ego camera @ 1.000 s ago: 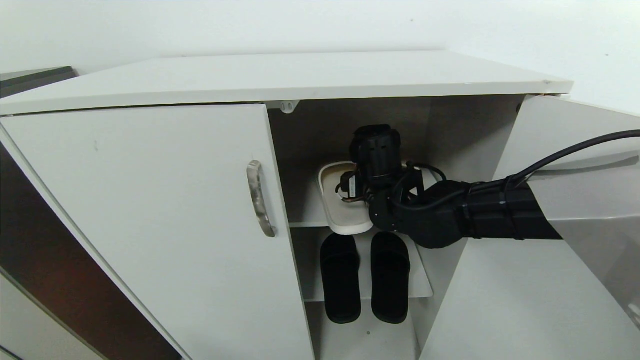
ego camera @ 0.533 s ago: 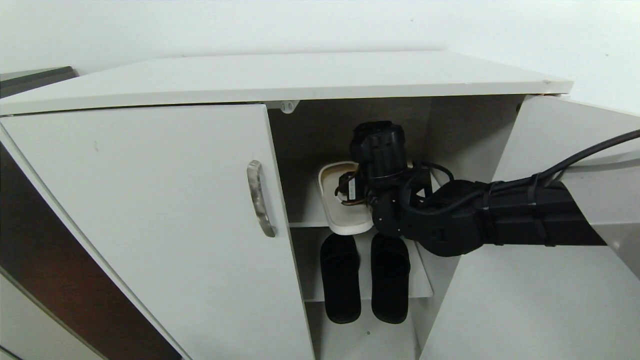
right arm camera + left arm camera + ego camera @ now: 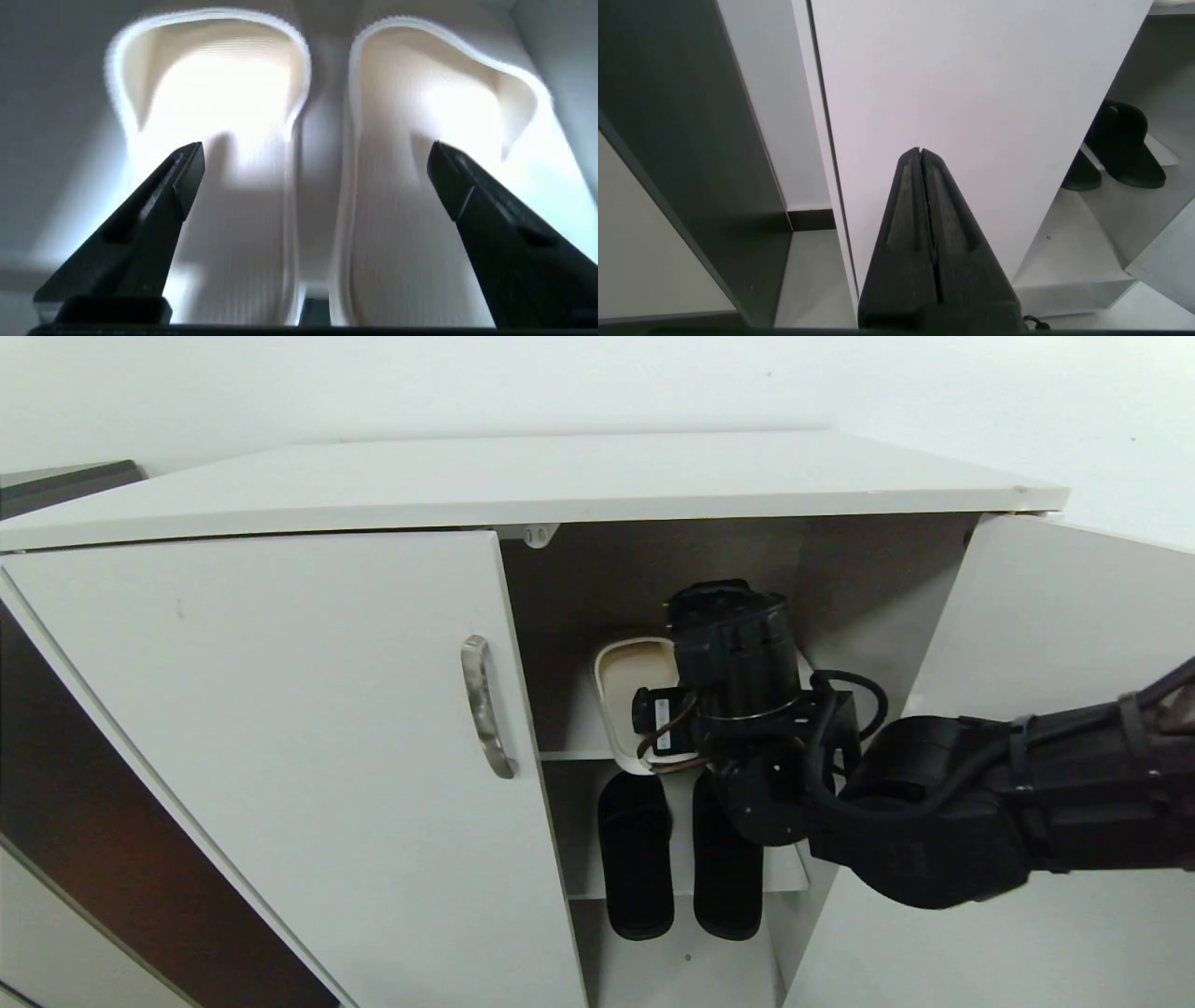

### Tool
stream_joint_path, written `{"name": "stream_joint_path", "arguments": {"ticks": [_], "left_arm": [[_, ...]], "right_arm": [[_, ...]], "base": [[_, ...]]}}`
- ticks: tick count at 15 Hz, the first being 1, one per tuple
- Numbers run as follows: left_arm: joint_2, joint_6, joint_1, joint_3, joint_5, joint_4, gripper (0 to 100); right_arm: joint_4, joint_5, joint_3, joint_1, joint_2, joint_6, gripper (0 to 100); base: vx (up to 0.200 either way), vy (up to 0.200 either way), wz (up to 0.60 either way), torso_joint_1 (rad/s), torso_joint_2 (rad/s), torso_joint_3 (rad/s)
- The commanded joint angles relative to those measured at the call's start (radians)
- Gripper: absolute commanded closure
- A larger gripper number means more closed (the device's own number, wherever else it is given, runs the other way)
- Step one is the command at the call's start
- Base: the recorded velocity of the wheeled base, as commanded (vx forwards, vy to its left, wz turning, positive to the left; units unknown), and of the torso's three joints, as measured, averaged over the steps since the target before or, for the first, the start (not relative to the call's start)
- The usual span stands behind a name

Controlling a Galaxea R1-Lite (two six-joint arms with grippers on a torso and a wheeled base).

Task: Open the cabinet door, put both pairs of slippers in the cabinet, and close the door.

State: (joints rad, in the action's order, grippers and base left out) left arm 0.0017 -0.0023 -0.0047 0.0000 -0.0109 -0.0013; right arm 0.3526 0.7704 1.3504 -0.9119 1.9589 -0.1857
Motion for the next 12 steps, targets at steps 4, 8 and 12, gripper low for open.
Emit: {"name": "stream_joint_path", "arguments": {"ticks": [4,8,12], "left_arm": [[0.0,-0.001,0.0,0.0,0.0,0.0,100],[0.0,-0.001,0.0,0.0,0.0,0.0,100],[0.0,-0.001,0.0,0.0,0.0,0.0,100]], "right_arm": [[0.143,0.009,-0.251,-0.058,-0.146,0.002,0],[0.215,-0.023,-0.375,-0.11,-0.203,-0.009,100],[0.22,-0.031,-0.39,-0.105,-0.196,-0.009,100]], "base": [[0.0,0.0,0.0,0.0,0.0,0.0],[0.0,0.0,0.0,0.0,0.0,0.0],[0.0,0.0,0.0,0.0,0.0,0.0]]}}
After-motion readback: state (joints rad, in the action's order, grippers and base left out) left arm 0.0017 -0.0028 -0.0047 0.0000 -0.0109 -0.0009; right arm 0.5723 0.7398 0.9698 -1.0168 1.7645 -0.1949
